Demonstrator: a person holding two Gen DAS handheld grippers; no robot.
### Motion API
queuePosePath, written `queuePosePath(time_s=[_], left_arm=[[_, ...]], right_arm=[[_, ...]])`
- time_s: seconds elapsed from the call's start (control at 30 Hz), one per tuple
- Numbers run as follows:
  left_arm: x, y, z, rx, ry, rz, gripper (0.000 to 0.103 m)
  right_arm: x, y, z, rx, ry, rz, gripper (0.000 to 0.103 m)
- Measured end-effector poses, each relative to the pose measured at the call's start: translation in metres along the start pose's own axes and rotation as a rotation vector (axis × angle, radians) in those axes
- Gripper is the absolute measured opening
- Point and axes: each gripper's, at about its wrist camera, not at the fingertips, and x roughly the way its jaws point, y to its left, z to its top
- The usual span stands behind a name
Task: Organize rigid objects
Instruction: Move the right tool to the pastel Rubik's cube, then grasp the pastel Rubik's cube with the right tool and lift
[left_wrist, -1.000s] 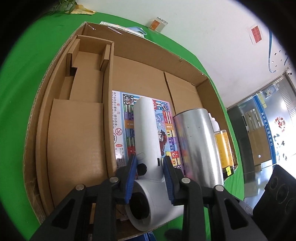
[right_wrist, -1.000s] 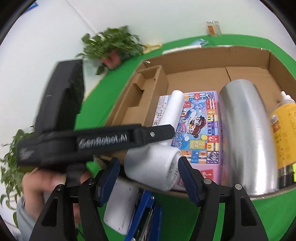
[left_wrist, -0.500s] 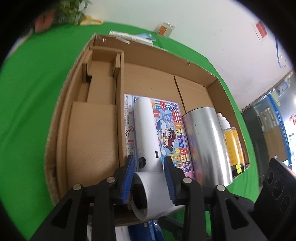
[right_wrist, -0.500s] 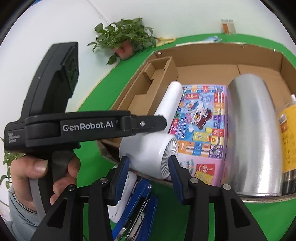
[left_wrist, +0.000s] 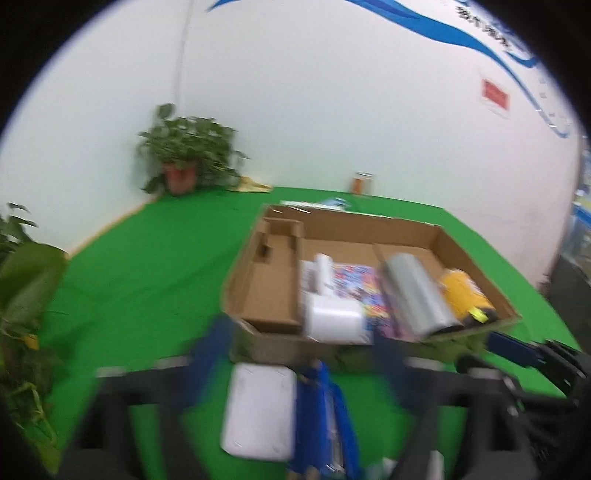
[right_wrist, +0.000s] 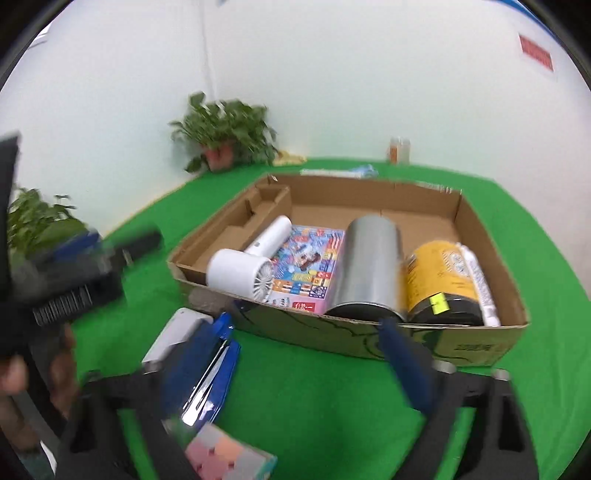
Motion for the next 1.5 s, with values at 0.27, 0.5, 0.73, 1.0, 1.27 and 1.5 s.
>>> queuePosePath(time_s=[0.27,0.5,0.73,1.0,1.27,1.5], left_arm=[[-0.027,-0.035,-0.005,-0.045,-0.063,-0.024,0.102],[-0.016,-0.037,-0.019,-0.09,0.132,-0.122,0.102],[-0.003,-0.016,-0.066,-0.321,0.238,-0.164,0.101],[0.034,-0.018,-0.1,-0.384,0.421,-0.275,0.06],[0.044,-0.057,-0.11,-0.388,0.521,-0.451,0.054],[0.045,-0.09,-0.12,-0.365,0.59,-0.547,0.054]], right_arm=[[-0.051,-0.025,-0.036,0.028,-0.03,0.045,0.102],[-0.075,-0.046,-0.063,0.018,-0.003,0.083,0.102],[-0.078,-0.053,-0.099,0.001,0.104,0.223,0.1],[-0.08,-0.046,-0.13,-0.022,0.173,0.313,0.099],[-0.084,-0.041,-0.135,-0.066,0.201,0.321,0.099],[-0.095,-0.055,-0.147,-0.103,0.233,0.318,0.095]])
